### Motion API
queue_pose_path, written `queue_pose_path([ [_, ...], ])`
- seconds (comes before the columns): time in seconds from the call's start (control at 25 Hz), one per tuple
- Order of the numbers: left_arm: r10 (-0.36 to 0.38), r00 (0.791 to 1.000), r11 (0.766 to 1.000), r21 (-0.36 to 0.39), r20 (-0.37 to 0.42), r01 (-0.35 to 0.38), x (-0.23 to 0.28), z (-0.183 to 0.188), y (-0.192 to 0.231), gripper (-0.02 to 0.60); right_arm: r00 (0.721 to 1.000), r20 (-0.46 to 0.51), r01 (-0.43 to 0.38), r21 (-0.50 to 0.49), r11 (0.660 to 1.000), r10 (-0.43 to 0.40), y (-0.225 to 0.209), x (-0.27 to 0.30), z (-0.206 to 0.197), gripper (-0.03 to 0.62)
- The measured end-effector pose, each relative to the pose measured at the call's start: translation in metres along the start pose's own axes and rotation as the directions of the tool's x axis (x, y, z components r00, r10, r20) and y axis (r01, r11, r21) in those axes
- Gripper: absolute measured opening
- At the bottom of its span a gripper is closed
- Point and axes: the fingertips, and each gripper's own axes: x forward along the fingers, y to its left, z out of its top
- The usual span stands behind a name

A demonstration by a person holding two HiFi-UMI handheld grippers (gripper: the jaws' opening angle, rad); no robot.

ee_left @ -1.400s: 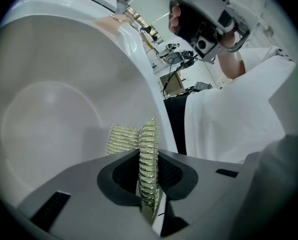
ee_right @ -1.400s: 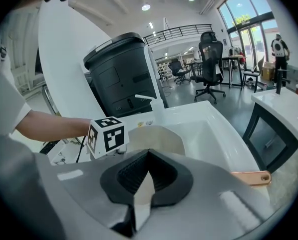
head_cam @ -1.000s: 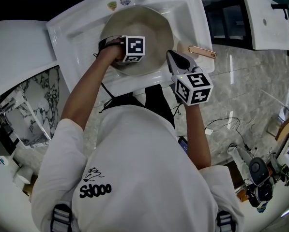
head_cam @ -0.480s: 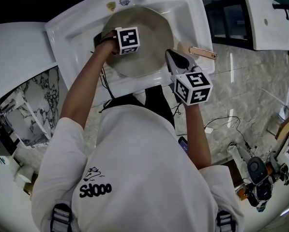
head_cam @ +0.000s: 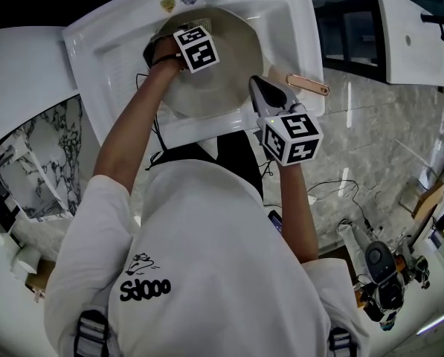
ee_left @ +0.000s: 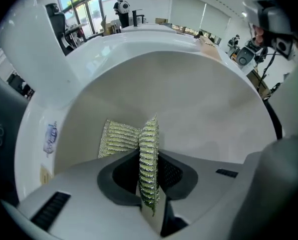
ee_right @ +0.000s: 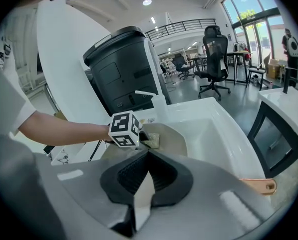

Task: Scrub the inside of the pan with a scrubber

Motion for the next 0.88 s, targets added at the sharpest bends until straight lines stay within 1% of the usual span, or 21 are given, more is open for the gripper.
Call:
queue_pose_path([
  [0.08,0.07,0.997,0.997,-0.022,0.016,-0.07,-0.005,0.005,0.011,0.066,1.0,-0.008,-0.011,-0.012,1.0,0.01,-0.002,-0.001,0.0,0.009],
  [0.2,0.175,0.984,0.984,-0.043,0.039,-0.174,-0.018,0.01,0.027,0.066,1.0,-0.011,-0.025,-0.034,0.999,0.024,-0.006,-0.002,0.002,0.009],
  [0.36,0.266,0.963,0.963,-0.059,0.043,-0.263,-0.031,0.005,0.036,0.066,0.999,0.009,-0.044,-0.048,0.998,0.045,-0.006,-0.006,0.012,0.009],
  [0.4,0.293,0.955,0.955,-0.05,0.038,-0.291,-0.034,0.003,0.039,0.066,0.998,0.01,-0.053,-0.05,0.997,0.054,-0.005,-0.006,0.014,0.009],
  [0.52,0.383,0.924,0.924,0.017,0.021,-0.383,-0.045,0.001,0.046,0.066,0.996,-0.008,-0.084,-0.072,0.994,0.083,-0.003,-0.005,0.011,0.009],
  [0.56,0.391,0.92,0.92,0.025,0.017,-0.391,-0.048,0.001,0.047,0.066,0.996,-0.018,-0.093,-0.081,0.992,0.092,-0.004,-0.005,0.009,0.009],
  [0.6,0.387,0.922,0.922,0.022,0.011,-0.387,-0.049,0.001,0.047,0.066,0.995,-0.026,-0.102,-0.088,0.991,0.101,-0.005,-0.005,0.008,0.009],
  [0.68,0.367,0.93,0.93,0.008,-0.014,-0.367,-0.05,-0.003,0.047,0.066,0.992,-0.036,-0.12,-0.097,0.988,0.117,-0.006,-0.004,0.009,0.009],
  [0.76,0.354,0.934,0.935,0.013,-0.046,-0.354,-0.049,-0.011,0.046,0.066,0.99,-0.041,-0.138,-0.109,0.984,0.135,-0.006,-0.003,0.011,0.009],
  [0.88,0.354,0.929,0.935,0.08,-0.113,-0.346,-0.04,-0.025,0.04,0.066,0.986,-0.047,-0.165,-0.138,0.977,0.16,-0.004,0.0,0.018,0.009],
])
